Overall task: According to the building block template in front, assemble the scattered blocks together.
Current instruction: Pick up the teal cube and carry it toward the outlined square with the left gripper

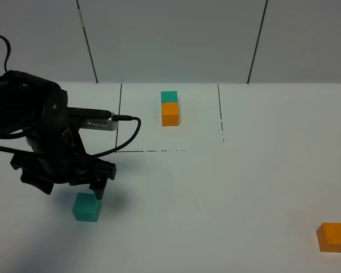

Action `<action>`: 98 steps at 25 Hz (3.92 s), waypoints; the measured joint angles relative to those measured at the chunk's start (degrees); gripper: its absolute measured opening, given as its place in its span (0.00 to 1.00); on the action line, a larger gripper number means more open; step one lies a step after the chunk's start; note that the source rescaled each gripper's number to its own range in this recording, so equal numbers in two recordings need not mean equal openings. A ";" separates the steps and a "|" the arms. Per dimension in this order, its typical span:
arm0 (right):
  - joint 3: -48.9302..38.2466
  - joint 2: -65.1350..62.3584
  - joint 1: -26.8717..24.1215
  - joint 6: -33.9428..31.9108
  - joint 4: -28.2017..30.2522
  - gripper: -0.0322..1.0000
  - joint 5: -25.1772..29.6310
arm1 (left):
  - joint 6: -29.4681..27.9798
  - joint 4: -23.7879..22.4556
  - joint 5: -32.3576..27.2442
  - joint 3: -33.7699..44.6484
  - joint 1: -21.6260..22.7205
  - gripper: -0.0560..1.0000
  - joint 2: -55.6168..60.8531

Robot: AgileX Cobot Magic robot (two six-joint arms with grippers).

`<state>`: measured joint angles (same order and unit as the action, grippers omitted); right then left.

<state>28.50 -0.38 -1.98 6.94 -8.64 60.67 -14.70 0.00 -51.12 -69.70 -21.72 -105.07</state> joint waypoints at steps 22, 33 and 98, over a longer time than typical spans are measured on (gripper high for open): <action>0.00 0.00 0.00 0.00 -1.01 0.81 0.00 | 1.66 2.60 14.55 7.09 0.00 0.78 -8.35; 0.00 0.00 0.00 0.00 -1.01 0.81 0.00 | 2.55 2.85 17.06 7.22 0.00 0.75 -8.68; 0.00 0.00 0.00 0.00 -1.13 0.81 0.00 | 50.45 2.69 -13.56 -38.81 -10.81 0.05 -17.89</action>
<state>28.50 -0.38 -1.98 6.94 -9.77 60.67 35.75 2.69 -64.68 -108.51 -32.53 -122.97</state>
